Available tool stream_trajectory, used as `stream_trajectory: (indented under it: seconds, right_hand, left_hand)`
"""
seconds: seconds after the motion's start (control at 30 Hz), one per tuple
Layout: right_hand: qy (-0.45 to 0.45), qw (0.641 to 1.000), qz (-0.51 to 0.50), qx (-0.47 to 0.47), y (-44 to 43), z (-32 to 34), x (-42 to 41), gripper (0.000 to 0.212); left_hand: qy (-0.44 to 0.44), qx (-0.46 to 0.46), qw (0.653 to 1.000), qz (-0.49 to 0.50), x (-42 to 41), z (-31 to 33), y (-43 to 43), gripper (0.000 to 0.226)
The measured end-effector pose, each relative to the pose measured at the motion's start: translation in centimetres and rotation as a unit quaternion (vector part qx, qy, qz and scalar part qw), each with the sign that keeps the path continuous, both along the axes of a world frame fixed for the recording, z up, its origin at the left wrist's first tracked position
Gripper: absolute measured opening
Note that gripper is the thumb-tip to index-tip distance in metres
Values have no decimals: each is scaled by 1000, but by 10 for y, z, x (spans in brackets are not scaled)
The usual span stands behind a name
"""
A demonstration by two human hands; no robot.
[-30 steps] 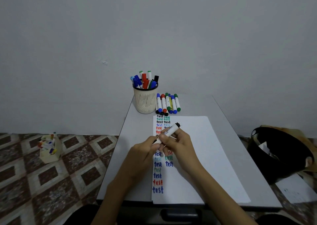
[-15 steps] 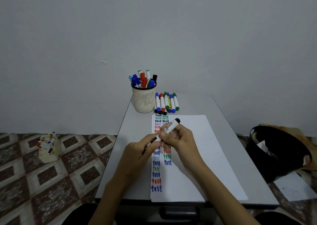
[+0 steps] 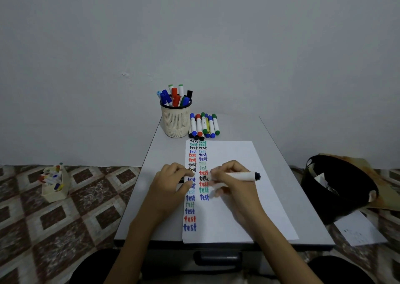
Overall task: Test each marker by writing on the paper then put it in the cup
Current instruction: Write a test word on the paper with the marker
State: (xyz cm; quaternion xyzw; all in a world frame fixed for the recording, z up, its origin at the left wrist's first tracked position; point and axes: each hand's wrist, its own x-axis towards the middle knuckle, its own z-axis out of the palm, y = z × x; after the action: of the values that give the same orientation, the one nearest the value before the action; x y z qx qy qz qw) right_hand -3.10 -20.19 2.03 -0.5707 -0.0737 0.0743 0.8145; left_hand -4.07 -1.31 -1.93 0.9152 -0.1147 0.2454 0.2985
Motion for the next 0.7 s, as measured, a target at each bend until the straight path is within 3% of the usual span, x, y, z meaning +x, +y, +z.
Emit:
stream_trajectory:
  seconds: [0.13, 0.33, 0.7]
  right_hand:
    - [-11, 998, 10, -53, 10, -6, -6, 32]
    - [-37, 994, -4, -98, 14, -13, -9, 31]
    - [-56, 990, 14, -126, 15, -16, -8, 29]
  left_hand:
    - [32, -8, 999, 2, -1, 2, 0, 41]
    - [53, 2, 999, 2, -3, 3, -1, 30]
    - [66, 7, 998, 3, -3, 3, 0, 30]
